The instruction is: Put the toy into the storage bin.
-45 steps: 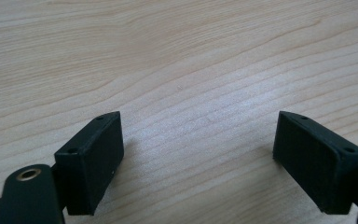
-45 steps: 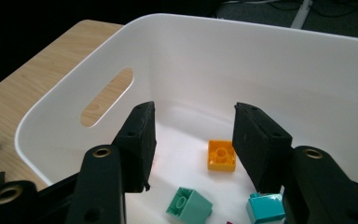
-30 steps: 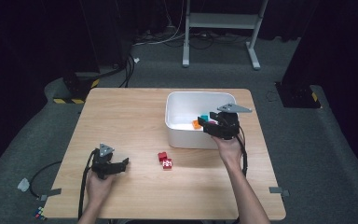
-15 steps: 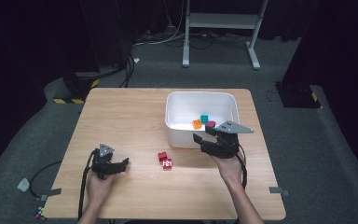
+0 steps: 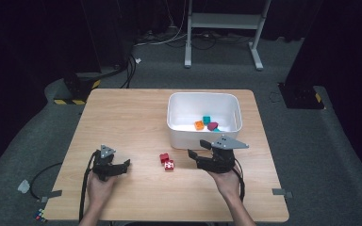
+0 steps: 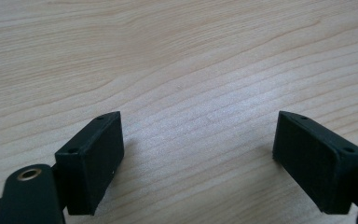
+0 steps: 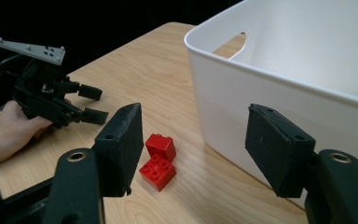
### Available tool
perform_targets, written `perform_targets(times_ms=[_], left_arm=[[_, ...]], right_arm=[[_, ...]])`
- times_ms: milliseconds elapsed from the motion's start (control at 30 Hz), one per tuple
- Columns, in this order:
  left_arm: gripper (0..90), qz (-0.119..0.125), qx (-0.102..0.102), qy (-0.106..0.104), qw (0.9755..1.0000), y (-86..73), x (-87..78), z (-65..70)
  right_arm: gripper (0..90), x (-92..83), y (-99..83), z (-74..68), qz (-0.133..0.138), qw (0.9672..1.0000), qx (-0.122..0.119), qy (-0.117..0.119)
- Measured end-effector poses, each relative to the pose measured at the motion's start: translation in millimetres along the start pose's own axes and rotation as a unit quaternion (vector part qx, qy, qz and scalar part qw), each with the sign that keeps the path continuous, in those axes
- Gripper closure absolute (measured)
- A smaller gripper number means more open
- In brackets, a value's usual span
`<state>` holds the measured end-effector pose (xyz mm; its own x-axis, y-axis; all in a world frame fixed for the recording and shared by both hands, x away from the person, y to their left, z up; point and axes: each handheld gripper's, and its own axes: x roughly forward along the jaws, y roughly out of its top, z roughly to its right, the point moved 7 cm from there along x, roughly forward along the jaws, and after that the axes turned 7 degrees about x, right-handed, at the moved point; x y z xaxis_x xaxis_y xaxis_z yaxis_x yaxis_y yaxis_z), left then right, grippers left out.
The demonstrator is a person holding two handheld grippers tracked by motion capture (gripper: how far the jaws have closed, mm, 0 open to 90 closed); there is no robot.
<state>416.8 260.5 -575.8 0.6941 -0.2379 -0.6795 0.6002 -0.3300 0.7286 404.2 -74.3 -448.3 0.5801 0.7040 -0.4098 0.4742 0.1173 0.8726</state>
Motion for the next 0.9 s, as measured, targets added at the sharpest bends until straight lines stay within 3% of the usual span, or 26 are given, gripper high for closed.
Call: perform_targets(times_ms=[400, 600, 767, 900], left_arm=[[16.4, 0.001, -0.001, 0.0, 1.0, 0.1, 0.1, 0.2], [16.4, 0.001, -0.001, 0.0, 1.0, 0.1, 0.1, 0.2], [16.4, 0.001, -0.001, 0.0, 1.0, 0.1, 0.1, 0.2], [16.4, 0.001, -0.002, 0.0, 1.0, 0.1, 0.1, 0.2]], right_arm=[[35.5, 11.5, -24.5, 1.9, -0.019, 0.9998, -0.001, -0.005], [34.4, 31.0, -45.0, -6.4, -0.05, 0.9987, -0.01, -0.009], [32.0, 53.8, -58.5, -9.9, -0.076, 0.9964, -0.022, -0.032], [31.8, 69.3, -67.1, -13.7, -0.094, 0.9948, -0.021, -0.031]])
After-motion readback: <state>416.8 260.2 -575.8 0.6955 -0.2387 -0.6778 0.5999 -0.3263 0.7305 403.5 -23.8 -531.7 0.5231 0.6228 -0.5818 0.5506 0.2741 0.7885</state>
